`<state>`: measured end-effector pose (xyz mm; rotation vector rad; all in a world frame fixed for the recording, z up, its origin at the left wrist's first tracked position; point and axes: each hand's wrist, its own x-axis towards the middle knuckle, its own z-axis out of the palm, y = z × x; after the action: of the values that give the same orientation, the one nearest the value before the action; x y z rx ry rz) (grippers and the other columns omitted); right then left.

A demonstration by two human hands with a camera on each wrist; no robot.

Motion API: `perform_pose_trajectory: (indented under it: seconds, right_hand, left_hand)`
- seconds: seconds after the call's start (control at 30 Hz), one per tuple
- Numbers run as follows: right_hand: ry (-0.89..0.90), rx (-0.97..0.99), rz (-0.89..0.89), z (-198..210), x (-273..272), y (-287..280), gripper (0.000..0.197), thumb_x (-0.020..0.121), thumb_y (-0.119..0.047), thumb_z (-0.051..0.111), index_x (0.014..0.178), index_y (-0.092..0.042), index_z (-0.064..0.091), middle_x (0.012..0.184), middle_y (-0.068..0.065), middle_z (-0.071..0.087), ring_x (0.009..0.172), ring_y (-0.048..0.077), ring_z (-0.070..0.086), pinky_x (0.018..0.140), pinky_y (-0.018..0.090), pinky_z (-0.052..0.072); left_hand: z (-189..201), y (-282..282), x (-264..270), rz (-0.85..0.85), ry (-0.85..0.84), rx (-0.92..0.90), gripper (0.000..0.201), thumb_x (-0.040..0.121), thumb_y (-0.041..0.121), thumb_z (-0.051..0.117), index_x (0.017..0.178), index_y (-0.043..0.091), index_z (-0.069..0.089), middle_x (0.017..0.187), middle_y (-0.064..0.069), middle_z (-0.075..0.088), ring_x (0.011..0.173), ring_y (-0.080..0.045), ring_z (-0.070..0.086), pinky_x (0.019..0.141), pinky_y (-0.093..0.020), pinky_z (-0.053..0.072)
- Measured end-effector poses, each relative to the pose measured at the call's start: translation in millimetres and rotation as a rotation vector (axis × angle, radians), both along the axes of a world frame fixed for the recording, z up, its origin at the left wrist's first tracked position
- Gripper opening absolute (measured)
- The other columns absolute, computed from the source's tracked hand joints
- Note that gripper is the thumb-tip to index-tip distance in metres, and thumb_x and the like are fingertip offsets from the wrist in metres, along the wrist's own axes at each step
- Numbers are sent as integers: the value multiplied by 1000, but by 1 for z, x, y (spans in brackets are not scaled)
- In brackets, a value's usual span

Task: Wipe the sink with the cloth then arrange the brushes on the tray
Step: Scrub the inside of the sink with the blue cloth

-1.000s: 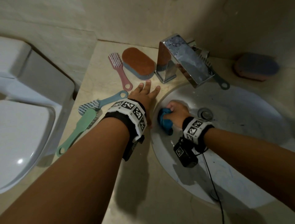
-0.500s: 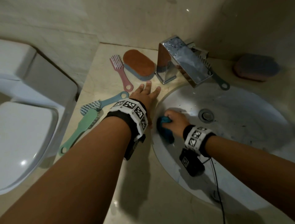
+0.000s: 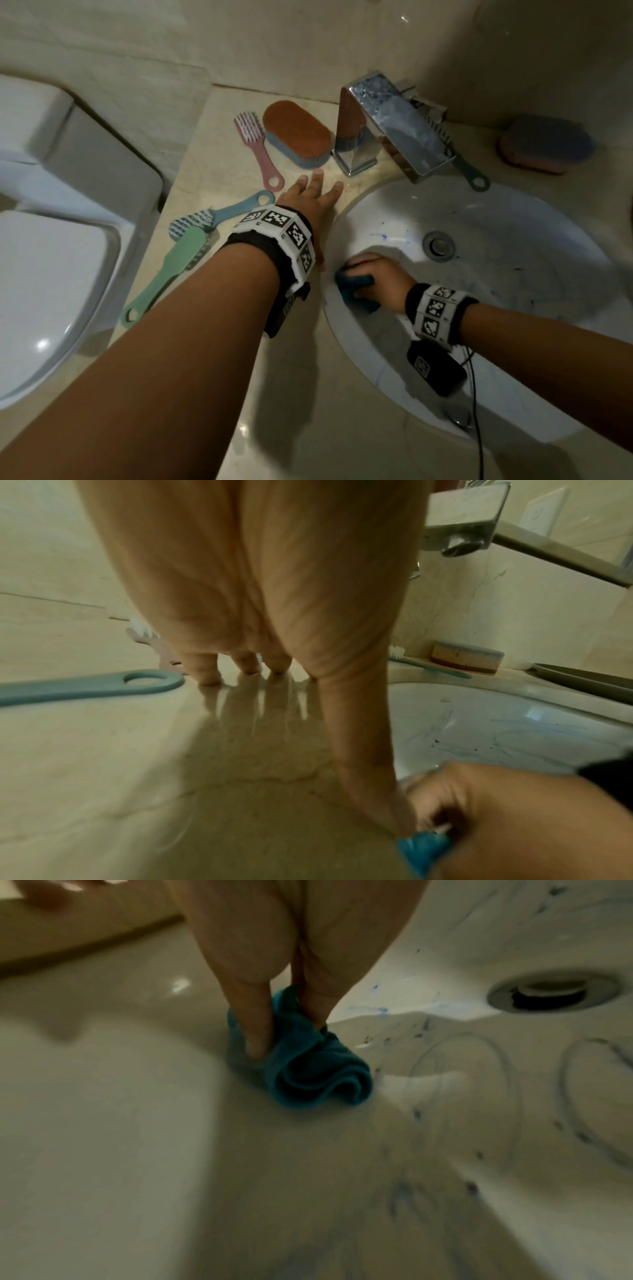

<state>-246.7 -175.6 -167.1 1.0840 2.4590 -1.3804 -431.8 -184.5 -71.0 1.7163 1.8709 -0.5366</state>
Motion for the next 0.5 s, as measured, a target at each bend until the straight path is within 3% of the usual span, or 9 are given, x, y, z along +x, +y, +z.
perform_pose_trajectory:
  seconds: [0.13, 0.27, 0.33, 0.4, 0.5]
  right_hand:
    - [-90, 136, -238, -6, -9, 21, 33, 78, -11, 72, 111, -14, 68, 119, 7, 63, 111, 22, 56, 90, 16, 36]
    - [-117, 22, 47, -1, -4, -2, 16, 82, -11, 66, 96, -11, 72, 108, 11, 64, 103, 28, 58, 95, 30, 44]
    - [-160, -18, 97, -1, 1, -8, 19, 83, -13, 64, 99, -8, 71, 108, 11, 64, 104, 27, 58, 94, 31, 44]
    - [-106, -55, -67, -2, -2, -1, 23, 85, -13, 63, 105, -3, 67, 111, 15, 64, 107, 28, 58, 96, 30, 45]
    - [-57, 47, -215, -2, -8, 15, 34, 90, -26, 60, 123, -20, 53, 126, 3, 57, 117, 19, 52, 94, 21, 37]
  left_hand:
    - [-1, -1, -2, 0, -12, 5, 133, 60, 39, 85, 148, 26, -15, 156, -10, -19, 145, -32, -10, 120, -44, 6]
    - [0, 0, -1, -3, -12, 7, 133, 60, 41, 84, 148, 27, -15, 156, -10, -19, 145, -32, -11, 120, -43, 5]
    - [-1, -1, -1, -3, -12, 6, 133, 60, 41, 84, 148, 27, -15, 156, -10, -19, 145, -32, -11, 120, -44, 5]
    - [-2, 0, -2, 1, -15, 7, 133, 60, 41, 84, 148, 27, -15, 156, -10, -20, 145, -32, -11, 120, -44, 5]
    - [-3, 0, -3, 6, -24, 12, 133, 60, 41, 84, 147, 28, -15, 156, -9, -19, 145, -32, -11, 119, -43, 6]
